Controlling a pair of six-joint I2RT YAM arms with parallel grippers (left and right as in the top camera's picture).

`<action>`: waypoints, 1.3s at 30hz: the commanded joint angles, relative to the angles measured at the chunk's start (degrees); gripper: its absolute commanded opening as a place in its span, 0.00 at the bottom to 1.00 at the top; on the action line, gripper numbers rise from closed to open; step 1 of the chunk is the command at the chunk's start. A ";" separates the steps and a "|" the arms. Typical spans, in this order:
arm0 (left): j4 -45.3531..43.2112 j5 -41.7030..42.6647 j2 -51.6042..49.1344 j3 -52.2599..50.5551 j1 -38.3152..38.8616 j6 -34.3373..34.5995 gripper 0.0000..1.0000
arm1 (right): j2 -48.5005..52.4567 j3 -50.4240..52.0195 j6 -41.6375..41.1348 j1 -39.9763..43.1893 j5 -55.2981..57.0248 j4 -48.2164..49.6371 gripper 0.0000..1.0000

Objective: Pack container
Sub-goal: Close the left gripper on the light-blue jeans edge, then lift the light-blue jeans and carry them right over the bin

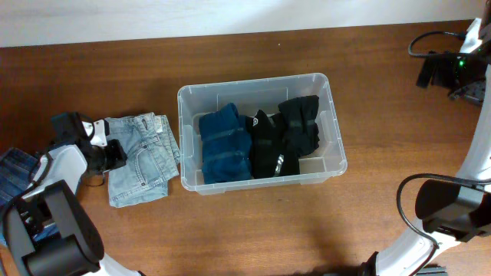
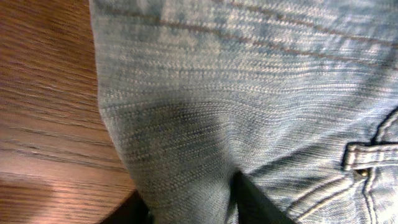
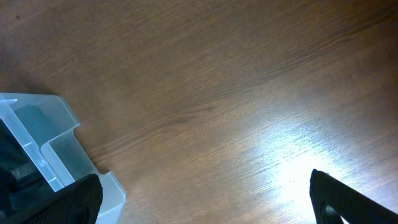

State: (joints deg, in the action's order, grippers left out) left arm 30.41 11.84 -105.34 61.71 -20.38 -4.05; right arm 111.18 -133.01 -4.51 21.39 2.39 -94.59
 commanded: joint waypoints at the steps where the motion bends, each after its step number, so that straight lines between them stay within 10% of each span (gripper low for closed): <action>1: 0.42 2.67 -2.75 -2.58 1.05 -0.76 0.52 | -0.44 -0.22 -0.20 0.02 0.70 -0.09 0.99; 10: -3.76 0.87 -2.75 -6.12 1.22 -0.72 0.57 | -0.44 -0.22 -0.20 0.02 0.70 -0.09 0.98; 16: -5.07 9.25 -2.73 -6.58 1.18 -0.76 0.00 | -0.44 -0.22 -0.20 0.02 0.70 -0.09 0.99; 39: 24.98 20.31 10.12 24.30 -0.76 4.37 0.00 | -0.44 -0.22 -0.20 0.02 0.70 -0.09 0.99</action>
State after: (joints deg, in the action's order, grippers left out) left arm 55.31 29.06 -99.68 83.31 -20.88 -3.01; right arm 111.18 -133.01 -4.51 21.39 2.39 -94.61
